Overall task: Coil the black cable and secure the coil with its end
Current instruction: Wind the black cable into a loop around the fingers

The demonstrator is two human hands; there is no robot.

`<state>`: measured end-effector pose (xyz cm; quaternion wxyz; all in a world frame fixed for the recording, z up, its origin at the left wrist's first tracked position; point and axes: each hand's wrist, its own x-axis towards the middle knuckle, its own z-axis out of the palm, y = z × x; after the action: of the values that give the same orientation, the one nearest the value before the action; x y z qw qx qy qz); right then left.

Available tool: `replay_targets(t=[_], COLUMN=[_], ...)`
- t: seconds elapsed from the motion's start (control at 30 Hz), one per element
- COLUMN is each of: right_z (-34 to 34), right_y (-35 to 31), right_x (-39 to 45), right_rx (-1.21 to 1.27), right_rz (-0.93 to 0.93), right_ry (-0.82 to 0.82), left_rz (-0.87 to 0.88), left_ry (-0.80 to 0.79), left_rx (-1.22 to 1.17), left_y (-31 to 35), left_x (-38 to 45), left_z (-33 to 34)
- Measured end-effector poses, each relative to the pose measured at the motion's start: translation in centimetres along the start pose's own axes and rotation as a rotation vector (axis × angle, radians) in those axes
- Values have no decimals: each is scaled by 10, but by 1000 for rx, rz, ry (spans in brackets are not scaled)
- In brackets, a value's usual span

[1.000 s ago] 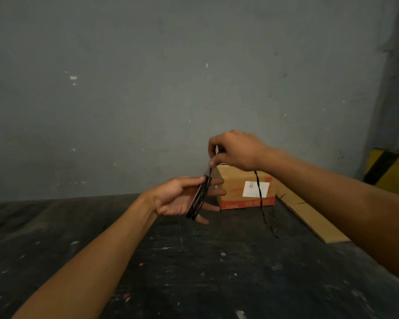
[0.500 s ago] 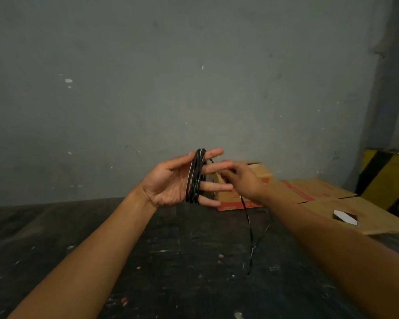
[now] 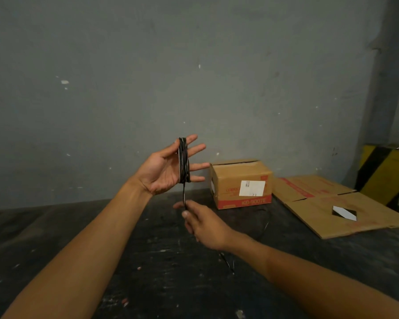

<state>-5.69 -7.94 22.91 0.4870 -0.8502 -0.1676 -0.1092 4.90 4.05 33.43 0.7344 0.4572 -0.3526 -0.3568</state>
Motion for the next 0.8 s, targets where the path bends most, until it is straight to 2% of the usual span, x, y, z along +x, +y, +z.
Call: replay_targets(t=[0.17, 0.43, 0.6, 0.8], right_z=[-4, -40, -72, -121], right_y=[-15, -34, -63, -96], right_x=[2, 10, 22, 43], right_rx=[-68, -426, -881, -1046], right_rz=[41, 14, -40, -73], right_ry=[-55, -13, -31, 13], left_rz=[21, -44, -136, -307], left_ry=[135, 213, 174, 61], left_rx=[8, 33, 136, 222], left_y=[-11, -26, -34, -41], left_x=[4, -1, -3, -7], left_z=[-14, -27, -27, -20])
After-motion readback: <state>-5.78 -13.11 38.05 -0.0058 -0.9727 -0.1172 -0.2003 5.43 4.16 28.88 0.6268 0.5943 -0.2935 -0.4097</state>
